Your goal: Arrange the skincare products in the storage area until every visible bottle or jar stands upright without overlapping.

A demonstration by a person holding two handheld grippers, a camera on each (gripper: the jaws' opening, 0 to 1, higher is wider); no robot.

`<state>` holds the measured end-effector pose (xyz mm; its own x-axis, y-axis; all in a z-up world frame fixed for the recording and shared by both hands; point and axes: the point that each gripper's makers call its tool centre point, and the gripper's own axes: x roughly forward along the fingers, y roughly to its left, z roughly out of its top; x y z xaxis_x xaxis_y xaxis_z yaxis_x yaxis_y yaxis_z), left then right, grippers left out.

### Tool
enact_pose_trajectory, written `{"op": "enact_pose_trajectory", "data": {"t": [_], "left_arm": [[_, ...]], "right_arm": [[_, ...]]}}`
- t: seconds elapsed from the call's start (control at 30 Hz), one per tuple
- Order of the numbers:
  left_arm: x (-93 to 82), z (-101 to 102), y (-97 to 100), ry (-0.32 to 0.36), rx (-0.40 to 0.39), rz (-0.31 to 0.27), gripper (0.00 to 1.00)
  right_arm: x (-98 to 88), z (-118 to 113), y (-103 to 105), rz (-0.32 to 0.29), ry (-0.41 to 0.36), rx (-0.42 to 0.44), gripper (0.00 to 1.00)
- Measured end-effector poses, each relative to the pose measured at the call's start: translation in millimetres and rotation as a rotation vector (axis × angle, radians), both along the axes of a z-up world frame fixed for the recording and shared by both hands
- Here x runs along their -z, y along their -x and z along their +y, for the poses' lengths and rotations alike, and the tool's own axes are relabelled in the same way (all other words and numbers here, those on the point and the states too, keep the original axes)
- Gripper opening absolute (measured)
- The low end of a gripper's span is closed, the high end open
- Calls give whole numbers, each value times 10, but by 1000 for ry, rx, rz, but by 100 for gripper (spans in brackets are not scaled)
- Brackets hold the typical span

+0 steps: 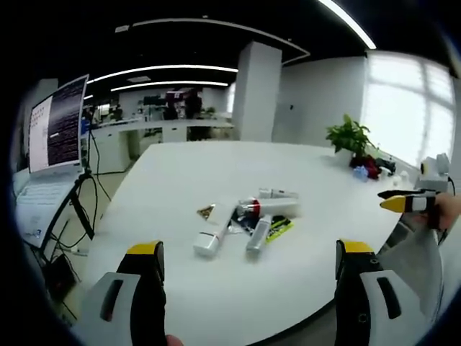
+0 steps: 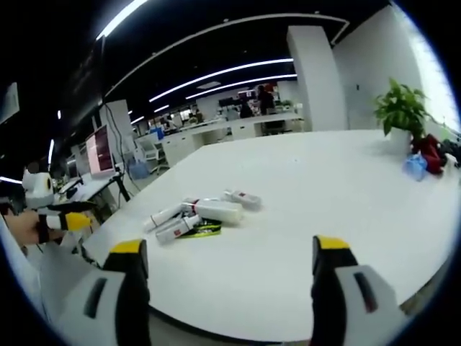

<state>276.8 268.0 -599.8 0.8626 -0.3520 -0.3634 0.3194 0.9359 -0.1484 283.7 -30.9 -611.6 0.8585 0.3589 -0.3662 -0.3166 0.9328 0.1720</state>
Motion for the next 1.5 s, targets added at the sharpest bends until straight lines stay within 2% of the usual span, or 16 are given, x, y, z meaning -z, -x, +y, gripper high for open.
{"op": "enact_pose_trajectory", "data": {"t": [0.13,0.33,0.57,0.8,0.93,1.03,1.13,1.5], "left_arm": [[-7,47,-20,19,-22,-4,97],[4,28,-17,7,-11,-3,97],[11,19,-15,15,-7,7,97],[6,32,-16,19,-17,7,97],[-10,48,-19,32,-25,1,97],[-25,67,-22,43,-34,-5,97],[-16,68,-24,53,-35,4,97],[30,57,-24,55,-30,34,97]], "right_arm": [[1,8,-15,16,-16,4,97],[-13,-25,-57,31,-31,21,98],[-58,-78,-212,11,27,-24,96],[-87,-15,-420,6,137,-145,95],[-122,72,-591,14,152,-204,93],[-162,176,-721,23,149,-248,88],[-207,281,-858,11,139,-281,91],[-56,501,-1207,52,254,-461,91]]}}
